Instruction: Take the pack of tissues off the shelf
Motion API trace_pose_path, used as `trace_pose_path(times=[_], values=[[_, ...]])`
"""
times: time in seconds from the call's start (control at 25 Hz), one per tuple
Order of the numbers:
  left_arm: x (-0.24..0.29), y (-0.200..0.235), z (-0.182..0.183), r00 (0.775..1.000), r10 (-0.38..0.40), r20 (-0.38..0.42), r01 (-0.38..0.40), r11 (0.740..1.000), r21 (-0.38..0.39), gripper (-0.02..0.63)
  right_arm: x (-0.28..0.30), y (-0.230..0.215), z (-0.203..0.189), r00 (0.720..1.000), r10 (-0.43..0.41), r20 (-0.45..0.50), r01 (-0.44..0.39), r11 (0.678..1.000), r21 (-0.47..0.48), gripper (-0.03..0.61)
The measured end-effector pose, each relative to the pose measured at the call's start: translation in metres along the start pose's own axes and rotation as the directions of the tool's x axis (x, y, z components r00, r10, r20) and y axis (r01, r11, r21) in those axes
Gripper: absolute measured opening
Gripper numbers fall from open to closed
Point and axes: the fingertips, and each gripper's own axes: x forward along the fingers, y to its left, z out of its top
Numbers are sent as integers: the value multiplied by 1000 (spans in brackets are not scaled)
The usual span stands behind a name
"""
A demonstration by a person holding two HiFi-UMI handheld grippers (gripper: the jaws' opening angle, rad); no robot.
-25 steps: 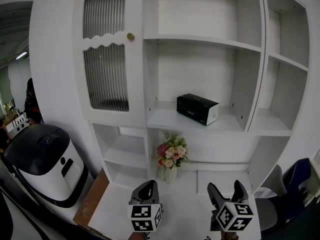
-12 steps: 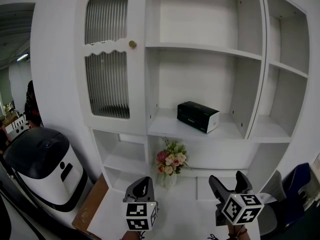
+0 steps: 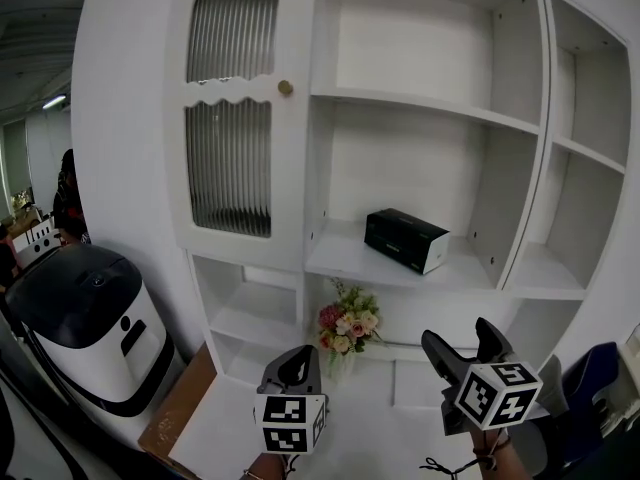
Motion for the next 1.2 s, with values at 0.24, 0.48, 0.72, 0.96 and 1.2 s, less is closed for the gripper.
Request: trace_pose_path(times=[0.24,0.48,0.72,0.96,1.2], values=[[3,7,5,999,35,13,-35,999,-15,14,17,-2,20,1000,13,-2,-13,998,-60,480],[6,16,10,998,57,28,-56,998,-32,14,37,-7,38,999,36,-33,-39,994,-100,483],[10,25,15,996,77,40,-75,996,-42,14,59,-9,50,996,52,-72,-62,988,-142,485],[13,31,25,994,94,64,-91,995,-46,14,80,-13,59,993,63,-101,-78,986,-150,486],[19,33,41,992,100,82,-98,995,-35,14,98,-19,63,990,72,-118,-86,989,-122,488]])
